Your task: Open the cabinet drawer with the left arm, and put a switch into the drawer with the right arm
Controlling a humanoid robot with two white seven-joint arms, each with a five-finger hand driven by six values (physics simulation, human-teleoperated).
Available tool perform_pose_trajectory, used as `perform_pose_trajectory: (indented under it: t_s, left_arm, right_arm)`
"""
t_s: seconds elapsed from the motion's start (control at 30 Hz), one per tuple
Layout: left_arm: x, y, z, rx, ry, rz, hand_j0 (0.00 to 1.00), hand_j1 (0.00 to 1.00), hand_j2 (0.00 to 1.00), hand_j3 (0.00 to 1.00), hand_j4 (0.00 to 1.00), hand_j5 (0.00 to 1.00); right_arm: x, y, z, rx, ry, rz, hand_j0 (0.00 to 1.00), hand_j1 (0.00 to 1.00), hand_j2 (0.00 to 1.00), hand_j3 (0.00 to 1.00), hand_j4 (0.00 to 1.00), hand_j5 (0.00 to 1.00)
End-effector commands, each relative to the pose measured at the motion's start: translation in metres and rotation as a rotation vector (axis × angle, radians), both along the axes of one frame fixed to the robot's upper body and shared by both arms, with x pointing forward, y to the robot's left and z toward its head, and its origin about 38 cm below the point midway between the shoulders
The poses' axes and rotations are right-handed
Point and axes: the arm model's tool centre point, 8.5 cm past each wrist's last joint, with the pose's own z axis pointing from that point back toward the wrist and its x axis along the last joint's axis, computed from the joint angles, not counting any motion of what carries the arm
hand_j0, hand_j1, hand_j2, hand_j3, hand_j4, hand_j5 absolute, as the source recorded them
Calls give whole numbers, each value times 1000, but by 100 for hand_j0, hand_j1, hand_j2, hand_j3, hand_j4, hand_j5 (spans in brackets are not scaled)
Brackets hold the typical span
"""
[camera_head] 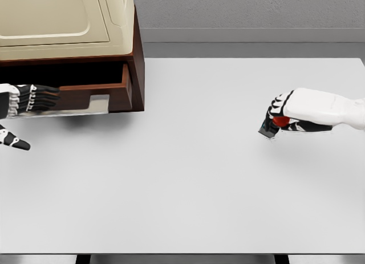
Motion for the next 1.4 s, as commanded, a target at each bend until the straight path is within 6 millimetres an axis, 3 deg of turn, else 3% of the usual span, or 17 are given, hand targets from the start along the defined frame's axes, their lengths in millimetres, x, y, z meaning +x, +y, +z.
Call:
perform_pose_trajectory:
  t_s: [0.0,0.37,0.7,1.2,1.37]
  left_arm:
    - [-1,2,2,0,0,6,100,100,100,100,100,100]
    - [-6,8,5,-53,34,40,100,100,100,100,100,100]
    - [-10,16,6,-54,87,82,100,100,100,100,100,100]
    - [-9,16,6,-58,103,89,100,100,100,100,100,100]
    - [-9,16,6,-58,102,89,100,100,100,100,100,100]
  right_arm:
    - [1,11,-14,8,28,17,48,48,48,48,48,48]
    - [16,56,-6,5,-13,117,48,48,48,48,48,48]
    - [26,77,-1,-7,-34,160,48,48,48,48,48,48]
    - [41,124,21,-21,-82,261,47,47,47,47,47,47]
    - [43,130,31,-19,-106,273,47,47,47,47,47,47]
